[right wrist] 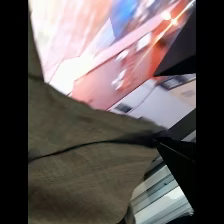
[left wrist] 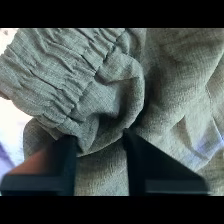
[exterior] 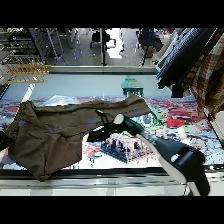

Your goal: Fold the clothes and pants, and hang the long-sleeved shirts on hangers.

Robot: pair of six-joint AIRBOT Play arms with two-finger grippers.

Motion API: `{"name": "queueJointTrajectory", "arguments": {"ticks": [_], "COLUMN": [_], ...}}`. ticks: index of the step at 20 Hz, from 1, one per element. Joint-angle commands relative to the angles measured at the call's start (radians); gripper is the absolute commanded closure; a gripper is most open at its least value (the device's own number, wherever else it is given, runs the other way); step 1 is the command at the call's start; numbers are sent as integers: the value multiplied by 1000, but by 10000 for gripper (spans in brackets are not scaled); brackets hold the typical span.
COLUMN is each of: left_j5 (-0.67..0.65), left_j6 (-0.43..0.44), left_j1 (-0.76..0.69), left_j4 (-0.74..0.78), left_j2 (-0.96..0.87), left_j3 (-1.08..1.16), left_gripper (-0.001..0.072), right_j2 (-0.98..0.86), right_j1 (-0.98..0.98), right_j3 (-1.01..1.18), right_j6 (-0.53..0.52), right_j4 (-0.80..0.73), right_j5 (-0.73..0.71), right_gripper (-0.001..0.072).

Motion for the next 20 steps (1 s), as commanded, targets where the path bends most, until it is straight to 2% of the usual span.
{"name": "queueJointTrajectory", "arguments": {"ticks": [1, 2, 3, 4, 5, 6, 8, 10, 11, 12, 14, 15, 16, 18, 19, 20], "left_j5": [-8, -16, -26, -32, -37, -37, -35, -28, -28, -28, -26, -25, -25, -32, -32, -28], "left_j6": [1, 1, 0, 1, 1, 1, 1, 2, 5, 5, 5, 6, 28, 80, 99, 124], "left_j1": [0, 0, 0, 0, 0, 0, 0, 1, 2, 3, 3, 3, 3, 3, 3, 2], "left_j4": [-6, -6, -6, -6, -8, -11, -11, -18, -31, -39, -41, -40, -40, -28, -15, -2], "left_j2": [-10, -11, -11, -11, -10, -9, -3, 14, 27, 44, 77, 95, 110, 132, 133, 129], "left_j3": [-2, -2, -2, -2, -2, -2, -1, 2, 2, 4, 18, 31, 42, 55, 55, 55], "left_gripper": [501, 505, 550, 668, 694, 694, 694, 694, 695, 695, 694, 694, 695, 695, 695, 695], "right_j2": [-134, -157, -174, -186, -196, -207, -221, -228, -228, -228, -223, -205, -167, -29, 61, 156], "right_j1": [60, 60, 60, 60, 61, 62, 73, 81, 87, 91, 90, 82, 73, 66, 65, 63], "right_j3": [156, 188, 213, 232, 245, 256, 257, 258, 262, 270, 309, 338, 356, 357, 357, 357], "right_j6": [131, 153, 163, 165, 179, 187, 190, 190, 181, 154, 79, 90, 150, 330, 370, 371], "right_j4": [-81, -97, -97, -97, -96, -96, -91, -77, -73, -57, -46, -142, -322, -865, -1097, -1223], "right_j5": [-8, 5, 17, 17, 17, 19, 16, -6, -21, -29, 4, 67, 148, 366, 479, 560], "right_gripper": [288, 288, 290, 317, 318, 318, 378, 401, 526, 617, 693, 695, 695, 696, 696, 695]}}
